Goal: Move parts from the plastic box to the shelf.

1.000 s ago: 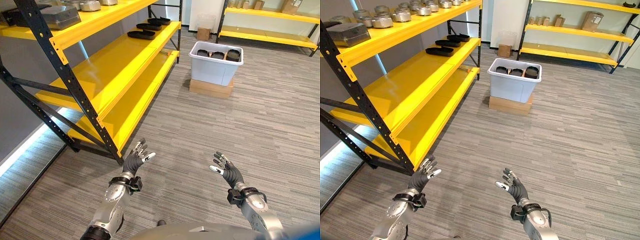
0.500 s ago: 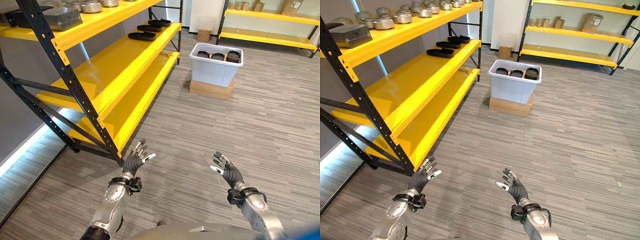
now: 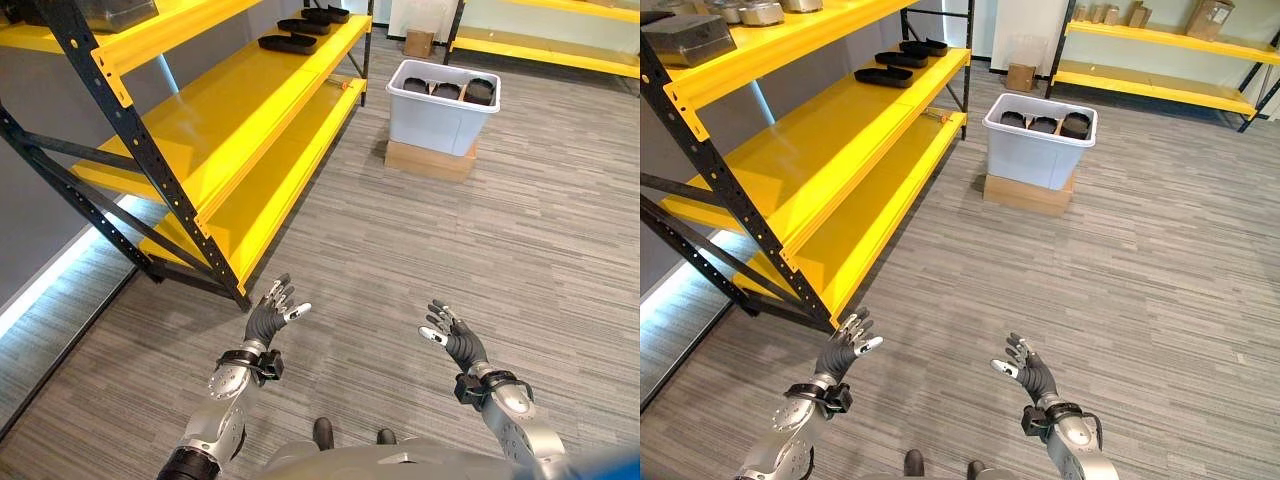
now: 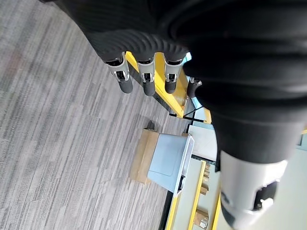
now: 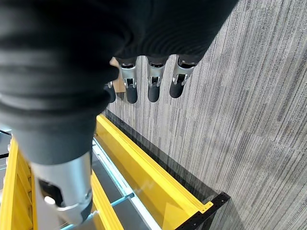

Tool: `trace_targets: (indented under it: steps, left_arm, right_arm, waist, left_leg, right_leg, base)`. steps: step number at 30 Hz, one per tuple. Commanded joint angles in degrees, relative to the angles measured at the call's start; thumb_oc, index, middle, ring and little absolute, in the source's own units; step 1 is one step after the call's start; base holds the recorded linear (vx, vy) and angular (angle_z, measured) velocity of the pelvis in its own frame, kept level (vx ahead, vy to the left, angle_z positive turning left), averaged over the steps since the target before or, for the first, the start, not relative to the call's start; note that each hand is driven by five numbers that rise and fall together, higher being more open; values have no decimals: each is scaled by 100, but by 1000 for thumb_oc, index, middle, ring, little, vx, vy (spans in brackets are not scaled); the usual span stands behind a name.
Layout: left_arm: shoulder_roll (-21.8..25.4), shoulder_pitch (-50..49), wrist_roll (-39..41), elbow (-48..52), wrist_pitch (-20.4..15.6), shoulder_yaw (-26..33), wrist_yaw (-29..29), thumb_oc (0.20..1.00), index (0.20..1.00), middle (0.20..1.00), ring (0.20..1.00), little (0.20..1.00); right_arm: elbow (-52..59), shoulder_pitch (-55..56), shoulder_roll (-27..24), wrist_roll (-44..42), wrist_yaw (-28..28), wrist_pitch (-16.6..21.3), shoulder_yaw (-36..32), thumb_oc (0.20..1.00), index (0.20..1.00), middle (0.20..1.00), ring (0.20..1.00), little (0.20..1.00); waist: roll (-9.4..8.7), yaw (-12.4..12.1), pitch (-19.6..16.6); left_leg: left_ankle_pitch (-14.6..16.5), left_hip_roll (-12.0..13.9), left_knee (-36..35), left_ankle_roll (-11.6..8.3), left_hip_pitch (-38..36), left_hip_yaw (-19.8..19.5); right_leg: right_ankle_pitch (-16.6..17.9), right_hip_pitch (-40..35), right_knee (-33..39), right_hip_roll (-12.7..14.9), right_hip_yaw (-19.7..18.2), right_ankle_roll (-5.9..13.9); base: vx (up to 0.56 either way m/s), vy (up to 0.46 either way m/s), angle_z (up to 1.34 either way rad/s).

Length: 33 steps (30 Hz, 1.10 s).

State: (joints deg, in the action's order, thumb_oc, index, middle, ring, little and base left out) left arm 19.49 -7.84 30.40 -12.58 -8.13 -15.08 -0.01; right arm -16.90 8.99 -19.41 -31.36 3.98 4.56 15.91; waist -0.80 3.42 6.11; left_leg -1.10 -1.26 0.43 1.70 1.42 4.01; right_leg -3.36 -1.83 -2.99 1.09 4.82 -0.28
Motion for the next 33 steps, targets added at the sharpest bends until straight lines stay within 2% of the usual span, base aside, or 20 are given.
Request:
trace_targets:
  steps: [1, 2, 5, 6, 8, 11, 12, 13, 14, 15, 16, 17, 19, 22, 24, 25, 27, 30, 31, 33]
  left_arm:
    - [170, 114, 127, 232, -288, 83, -146, 1000, 1000, 1000, 1000, 1000]
    - [170, 112, 122, 232, -287, 77, -167, 1000, 1000, 1000, 1000, 1000]
    - [206, 83, 119, 212, -245, 99, -181, 1000, 1000, 1000, 1000, 1000]
    - [227, 0, 99, 307, -258, 145, -215, 1000, 1000, 1000, 1000, 1000]
    - [227, 60, 105, 300, -276, 107, -205, 1000, 1000, 1000, 1000, 1000]
    - [229, 103, 85, 355, -303, 109, -179, 1000, 1000, 1000, 1000, 1000]
    - [232, 127, 80, 343, -311, 104, -171, 1000, 1000, 1000, 1000, 1000]
    - [241, 148, 47, 343, -314, 96, -163, 1000, 1000, 1000, 1000, 1000]
    - [241, 148, 47, 344, -314, 97, -163, 1000, 1000, 1000, 1000, 1000]
    - [252, 132, 23, 350, -327, 93, -166, 1000, 1000, 1000, 1000, 1000]
    - [245, 90, -75, 341, -348, 63, -165, 1000, 1000, 1000, 1000, 1000]
    - [250, 111, -121, 326, -357, 69, -147, 1000, 1000, 1000, 1000, 1000]
    - [249, 125, -111, 342, -368, 83, -133, 1000, 1000, 1000, 1000, 1000]
    - [250, 37, -118, 438, -381, 111, -133, 1000, 1000, 1000, 1000, 1000]
    - [258, 73, -119, 439, -395, 98, -119, 1000, 1000, 1000, 1000, 1000]
    - [256, 87, -99, 448, -415, 122, -60, 1000, 1000, 1000, 1000, 1000]
    - [293, 90, -111, 460, -428, 148, -27, 1000, 1000, 1000, 1000, 1000]
    - [319, 94, -203, 434, -407, 163, 8, 1000, 1000, 1000, 1000, 1000]
    - [317, 95, -203, 434, -407, 163, 8, 1000, 1000, 1000, 1000, 1000]
    - [322, 104, -224, 410, -403, 161, 20, 1000, 1000, 1000, 1000, 1000]
  right_arm:
    - [410, -61, -285, -185, 71, 407, -266, 1000, 1000, 1000, 1000, 1000]
    - [416, -64, -313, -161, 69, 424, -264, 1000, 1000, 1000, 1000, 1000]
    - [507, -53, -384, -147, 104, 416, -236, 1000, 1000, 1000, 1000, 1000]
    - [569, 85, -394, -184, 167, 423, -298, 1000, 1000, 1000, 1000, 1000]
    - [685, 177, -422, -218, 153, 456, -372, 1000, 1000, 1000, 1000, 1000]
    - [669, 175, -426, -249, 110, 457, -363, 1000, 1000, 1000, 1000, 1000]
    - [629, 135, -411, -244, 92, 458, -332, 1000, 1000, 1000, 1000, 1000]
    - [601, 58, -384, -259, 60, 465, -296, 1000, 1000, 1000, 1000, 1000]
    - [601, 58, -384, -259, 60, 465, -296, 1000, 1000, 1000, 1000, 1000]
    - [582, 53, -387, -244, 65, 480, -295, 1000, 1000, 1000, 1000, 1000]
    - [538, 42, -377, -205, 44, 495, -291, 1000, 1000, 1000, 1000, 1000]
    - [511, 27, -372, -182, 7, 507, -284, 1000, 1000, 1000, 1000, 1000]
    - [509, 7, -359, -166, -5, 509, -273, 1000, 1000, 1000, 1000, 1000]
    - [569, 217, -221, -187, 78, 436, -336, 1000, 1000, 1000, 1000, 1000]
    - [623, 319, -176, -220, 113, 404, -393, 1000, 1000, 1000, 1000, 1000]
    - [675, 321, -161, -211, 123, 385, -398, 1000, 1000, 1000, 1000, 1000]
    - [729, 277, -160, -163, 131, 364, -359, 1000, 1000, 1000, 1000, 1000]
    - [738, 183, -108, -93, 172, 317, -259, 1000, 1000, 1000, 1000, 1000]
    - [737, 181, -109, -93, 172, 318, -259, 1000, 1000, 1000, 1000, 1000]
    - [740, 143, -89, -83, 177, 321, -223, 1000, 1000, 1000, 1000, 1000]
  waist:
    - [-83, -61, -10]
    - [-124, -113, 59]
    - [-203, -134, 105]
    - [-252, -140, 82]
    - [-312, -145, 224]
    - [-359, -150, 299]
    - [-361, -174, 314]
    - [-373, -270, 352]
    - [-374, -269, 353]
    - [-336, -316, 357]
    - [-253, -432, 382]
    - [-217, -487, 394]
    - [-213, -541, 395]
    - [-270, -574, 143]
    - [-294, -531, 26]
    - [-311, -519, -131]
    - [-317, -525, -219]
    - [-371, -547, -299]
    - [-362, -550, -311]
    - [-359, -558, -301]
  left_leg:
    - [483, 1047, 1098, -515, -10, -293]
    - [333, 1079, 1378, -518, 94, -349]
    - [186, 1174, 1389, -515, 110, -495]
    - [-155, 1325, 1778, -502, 229, -455]
    - [-608, 1343, 2432, -499, 715, -459]
    - [-370, 1153, 2526, -455, 981, -411]
    - [-245, 1029, 2475, -441, 1128, -389]
    - [67, 688, 2226, -374, 1582, -400]
    - [68, 687, 2227, -374, 1581, -400]
    - [-64, 628, 1966, -393, 1762, -416]
    - [-501, 575, 1326, -440, 1897, -451]
    - [-708, 551, 1111, -472, 1999, -499]
    - [-788, 544, 995, -481, 1993, -538]
    - [-507, 357, 1240, -346, 1968, -702]
    - [-366, 250, 1456, -283, 2055, -607]
    - [-117, 116, 1694, -205, 2102, -504]
    - [59, 33, 1871, -130, 2136, -422]
    - [463, -164, 2107, 53, 2055, -306]
    - [440, -153, 2084, 51, 2062, -308]
    - [534, -209, 2083, 115, 1979, -296]
  right_leg:
    - [-642, 463, -1212, 80, -170, 203]
    - [-634, 436, -1253, 25, -169, 149]
    - [-667, 506, -1362, -165, -211, 84]
    - [-715, 400, -1322, -283, -272, -25]
    - [-690, 362, -1324, -333, -191, -149]
    - [-758, 365, -1355, -294, -131, -133]
    - [-770, 359, -1358, -276, -138, -108]
    - [-799, 226, -1276, -253, -159, -55]
    - [-800, 225, -1277, -252, -159, -54]
    - [-827, 117, -1217, -325, -188, -43]
    - [-942, -122, -1164, -471, -304, -39]
    - [-1011, -235, -1139, -543, -407, -58]
    - [-1080, -361, -1106, -553, -506, -53]
    - [-1277, -719, -942, -324, -730, 65]
    - [-1235, -840, -827, -117, -724, 145]
    - [-1193, -911, -799, 101, -720, 261]
    - [-1126, -883, -851, 235, -735, 326]
    - [-787, -785, -1358, 452, -721, 541]
    - [-770, -766, -1352, 441, -725, 540]
    - [-454, -603, -1745, 474, -745, 607]
  base:
    - [65, -238, 2]
    - [43, -186, 1]
    - [68, -249, -14]
    - [66, -233, -12]
    - [-4, -236, -2]
    - [0, -64, 5]
    - [98, -47, 4]
    - [86, -28, 18]
    - [120, -7, 20]
    - [218, 32, -5]
    - [301, 54, -24]
    - [251, 50, -36]
    - [164, 67, -30]
    - [352, 183, -58]
    - [383, 241, -52]
    - [352, 254, -19]
    - [280, 209, -4]
    - [227, 164, 2]
    - [143, 114, -1]
    - [115, 141, 12]
